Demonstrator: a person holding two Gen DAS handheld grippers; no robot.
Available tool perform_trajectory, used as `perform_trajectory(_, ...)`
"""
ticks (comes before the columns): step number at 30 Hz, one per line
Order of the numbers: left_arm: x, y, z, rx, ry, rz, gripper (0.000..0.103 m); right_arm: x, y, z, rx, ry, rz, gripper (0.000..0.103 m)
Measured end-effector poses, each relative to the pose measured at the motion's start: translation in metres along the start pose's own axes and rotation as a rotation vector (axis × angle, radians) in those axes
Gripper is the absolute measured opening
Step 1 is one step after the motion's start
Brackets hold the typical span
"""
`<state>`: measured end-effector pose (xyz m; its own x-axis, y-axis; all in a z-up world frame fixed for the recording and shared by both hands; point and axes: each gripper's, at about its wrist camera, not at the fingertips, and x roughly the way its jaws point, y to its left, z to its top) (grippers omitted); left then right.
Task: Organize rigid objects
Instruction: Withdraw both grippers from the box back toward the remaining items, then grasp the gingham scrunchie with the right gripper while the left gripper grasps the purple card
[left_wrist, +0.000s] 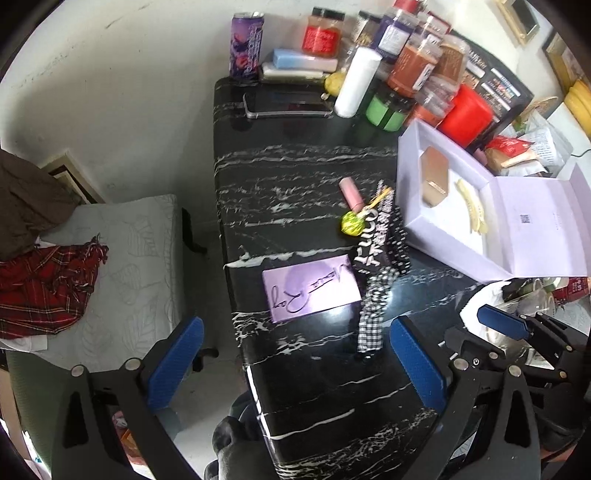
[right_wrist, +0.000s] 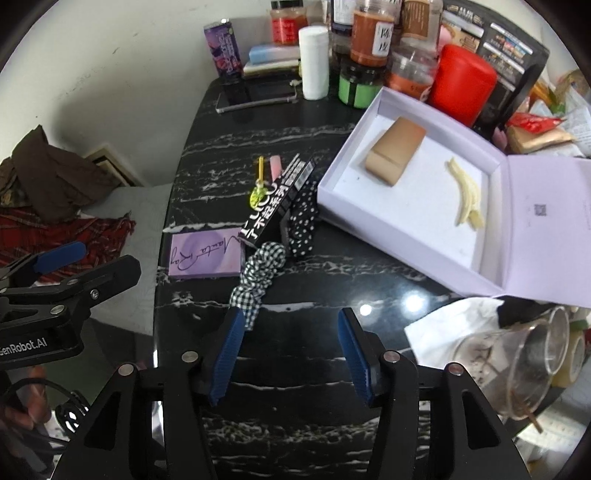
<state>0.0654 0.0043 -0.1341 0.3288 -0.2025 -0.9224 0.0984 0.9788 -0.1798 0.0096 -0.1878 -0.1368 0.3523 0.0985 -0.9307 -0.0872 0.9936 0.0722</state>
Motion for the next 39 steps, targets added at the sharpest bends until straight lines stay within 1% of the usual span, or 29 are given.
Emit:
perform_trajectory(7,0.025,0.016,0.004,-0.018,0.06,0.008,0.103,0.033,0.009,0.005,0.014,0.075,0.031,0.053)
perform_trajectory(12,0.035,0.027,0.012,-0.023,0.065,0.011,0.103,0.055,0.017,0.009,0.038,0.127,0.065,0.053)
perform_trajectory(17,0.045,0.04,0.024,-0.038,0.075,0.0,0.103,0.074,0.023,0.017,0.045,0.153,0.077,0.053)
perform_trajectory(21,0.055,0.041,0.031,-0.029,0.092,-0.018,0.103,0.085,0.025,0.023,0.055,0.165,0.083,0.052)
perform_trajectory(24,0.062,0.038,0.034,-0.023,0.105,-0.029,0.103,0.092,0.025,0.025,0.063,0.176,0.086,0.041)
perform_trajectory(26,0.065,0.035,0.035,-0.018,0.111,-0.038,0.103,0.097,0.023,0.026,0.064,0.19,0.08,0.031)
perform_trajectory(27,0.067,0.033,0.035,-0.017,0.113,-0.042,0.103,0.1,0.022,0.026,0.062,0.196,0.084,0.028)
perform_trajectory(28,0.068,0.031,0.035,-0.014,0.116,-0.048,0.103,0.1,0.021,0.026,0.061,0.198,0.088,0.022)
perform_trajectory(32,0.073,0.021,0.032,-0.005,0.128,-0.068,0.103,0.099,0.018,0.024,0.034,0.195,0.081,0.018)
perform_trajectory(39,0.085,0.005,0.026,-0.022,0.162,-0.101,0.103,0.09,0.0,0.014,0.022,0.203,0.062,0.017)
